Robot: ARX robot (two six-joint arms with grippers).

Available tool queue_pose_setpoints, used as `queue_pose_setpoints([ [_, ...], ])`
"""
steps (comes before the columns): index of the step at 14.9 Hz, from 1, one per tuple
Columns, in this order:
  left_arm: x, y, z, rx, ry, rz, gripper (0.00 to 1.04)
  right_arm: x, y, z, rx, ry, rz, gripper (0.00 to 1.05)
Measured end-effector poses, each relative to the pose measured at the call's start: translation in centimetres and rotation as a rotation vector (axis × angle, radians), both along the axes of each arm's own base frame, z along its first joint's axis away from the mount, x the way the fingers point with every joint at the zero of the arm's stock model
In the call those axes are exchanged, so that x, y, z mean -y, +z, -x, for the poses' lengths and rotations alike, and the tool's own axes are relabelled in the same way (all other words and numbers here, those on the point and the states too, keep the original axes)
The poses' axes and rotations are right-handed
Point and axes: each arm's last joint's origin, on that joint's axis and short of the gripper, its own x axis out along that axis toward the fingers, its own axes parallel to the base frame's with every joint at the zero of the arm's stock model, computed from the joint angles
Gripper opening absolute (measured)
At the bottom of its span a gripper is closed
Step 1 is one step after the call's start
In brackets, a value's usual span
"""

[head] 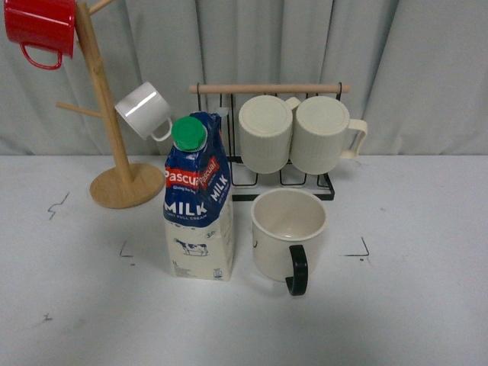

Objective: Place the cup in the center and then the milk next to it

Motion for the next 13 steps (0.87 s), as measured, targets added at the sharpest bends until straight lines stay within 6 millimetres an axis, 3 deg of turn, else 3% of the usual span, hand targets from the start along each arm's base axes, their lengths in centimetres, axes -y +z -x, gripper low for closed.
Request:
queue_pose_setpoints([
  [2, -1.3, -2.3, 1.4, -0.05, -0.029, -0.029, 0.34, 0.0, 0.0, 0.0, -0.001, 0.0, 0.0, 0.98],
  [5, -3.0, -3.1, 3.3, -0.019, -0.022, -0.023, 0.02, 0.0, 0.0, 0.0, 0.0, 0.0, 0.0, 0.98],
  [13, -5.6, -5.4, 6.7, -0.029, -0.024, -0.025, 0.02, 0.0, 0.0, 0.0, 0.0, 0.0, 0.0, 0.98],
])
